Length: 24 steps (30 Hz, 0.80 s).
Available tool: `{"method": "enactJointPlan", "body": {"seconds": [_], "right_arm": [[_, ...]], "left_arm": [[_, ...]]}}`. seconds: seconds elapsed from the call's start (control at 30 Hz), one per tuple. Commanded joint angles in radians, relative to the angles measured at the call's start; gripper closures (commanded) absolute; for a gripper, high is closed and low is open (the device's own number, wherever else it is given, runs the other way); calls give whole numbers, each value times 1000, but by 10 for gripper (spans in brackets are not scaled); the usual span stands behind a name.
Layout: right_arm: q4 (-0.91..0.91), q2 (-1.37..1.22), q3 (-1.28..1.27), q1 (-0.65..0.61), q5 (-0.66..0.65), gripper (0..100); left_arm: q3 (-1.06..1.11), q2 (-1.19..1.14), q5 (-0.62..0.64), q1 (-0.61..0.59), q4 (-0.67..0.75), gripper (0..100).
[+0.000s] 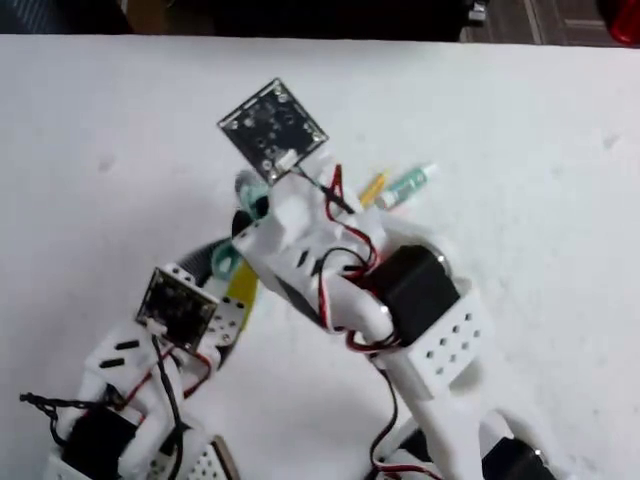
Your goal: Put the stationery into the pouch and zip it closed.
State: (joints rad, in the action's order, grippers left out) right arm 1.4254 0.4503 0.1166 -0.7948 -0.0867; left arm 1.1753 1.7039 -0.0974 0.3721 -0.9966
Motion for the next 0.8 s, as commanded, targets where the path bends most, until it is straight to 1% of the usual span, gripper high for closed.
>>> {"method": "enactJointPlan", "body": {"seconds": [0.0,0.1,0.17,0.2,0.27,0.33,0.4,0.47,0.67,0.77], "right_arm": [[-47,-27,14,-2,-28,981],[-53,-30,15,-2,-86,981],[-59,-21,15,-2,-98,981],[-59,-13,15,-2,-100,981],[-65,-1,15,-5,-103,981],[-82,13,15,-5,-103,981],[-99,27,15,-4,-103,981],[-102,35,15,-4,-104,981],[-101,30,14,-1,-106,981],[-124,25,6,1,-160,981]], "left_arm": [[5,-7,11,-1,12,976],[5,-7,11,-1,12,972],[3,-7,14,-1,14,956],[2,-7,15,-2,14,929],[2,-7,20,-5,11,845],[2,-7,68,-8,-11,787],[-3,-5,92,-4,-25,797],[-3,-5,74,-2,-26,826],[-3,-5,60,-1,-25,981],[3,-5,60,-1,-32,970]]}}
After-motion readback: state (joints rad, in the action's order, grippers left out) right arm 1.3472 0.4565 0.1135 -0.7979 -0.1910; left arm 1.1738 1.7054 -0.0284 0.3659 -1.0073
